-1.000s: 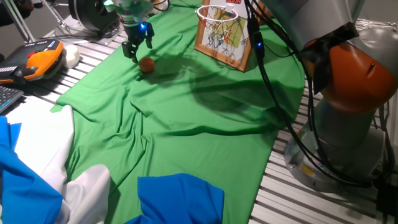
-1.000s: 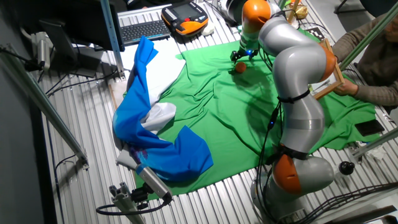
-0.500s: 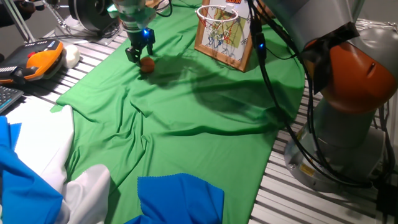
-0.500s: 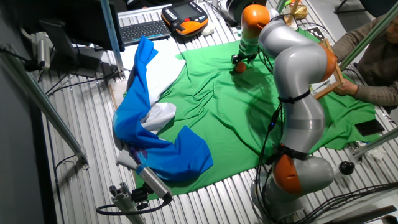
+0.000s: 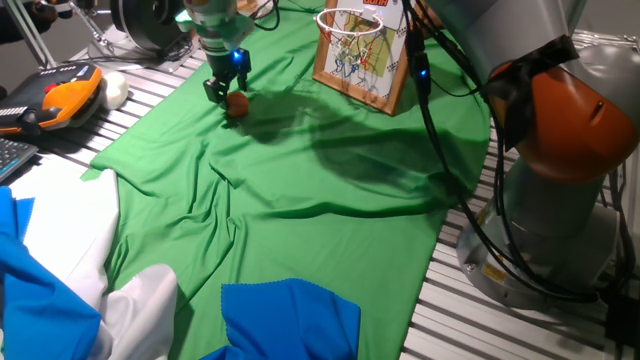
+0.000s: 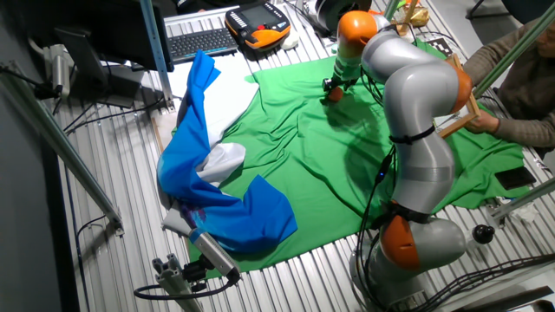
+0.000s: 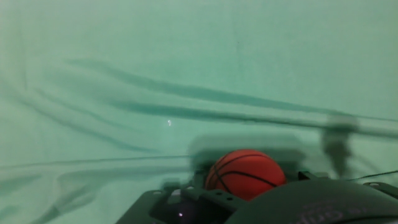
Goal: Grab a basketball, release it and shoot it into the basket
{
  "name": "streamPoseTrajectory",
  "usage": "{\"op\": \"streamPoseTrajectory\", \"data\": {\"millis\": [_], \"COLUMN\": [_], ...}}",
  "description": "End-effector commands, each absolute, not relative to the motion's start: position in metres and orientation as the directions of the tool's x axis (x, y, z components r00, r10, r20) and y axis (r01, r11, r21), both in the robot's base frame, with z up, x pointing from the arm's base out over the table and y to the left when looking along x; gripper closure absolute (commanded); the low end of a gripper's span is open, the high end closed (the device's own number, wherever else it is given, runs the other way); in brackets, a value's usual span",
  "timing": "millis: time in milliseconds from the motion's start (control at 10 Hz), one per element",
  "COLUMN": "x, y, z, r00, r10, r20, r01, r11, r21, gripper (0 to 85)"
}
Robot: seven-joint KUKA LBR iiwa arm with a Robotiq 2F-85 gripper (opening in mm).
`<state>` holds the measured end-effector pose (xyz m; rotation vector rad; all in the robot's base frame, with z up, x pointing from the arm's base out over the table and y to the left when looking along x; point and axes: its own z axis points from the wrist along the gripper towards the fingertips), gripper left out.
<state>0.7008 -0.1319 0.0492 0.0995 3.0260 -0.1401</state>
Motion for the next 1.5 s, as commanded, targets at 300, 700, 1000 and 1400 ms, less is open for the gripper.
{"op": "streamPoseTrajectory", "data": {"millis": [300,700,1000,1400], "x": [0.702,0.691,0.674,0.656], "y": [-0.133,-0.145,-0.157,-0.176], "z": [0.05,0.115,0.16,0.208], "r00": [-0.996,-0.999,-0.997,-0.997], "r10": [-0.012,-0.041,-0.063,-0.071], "r20": [-0.093,0.012,0.032,0.043], "r01": [-0.003,-0.042,-0.068,-0.078], "r11": [0.996,0.991,0.983,0.978], "r21": [-0.087,-0.124,-0.171,-0.192], "gripper": [51.0,85.0,85.0,85.0]}}
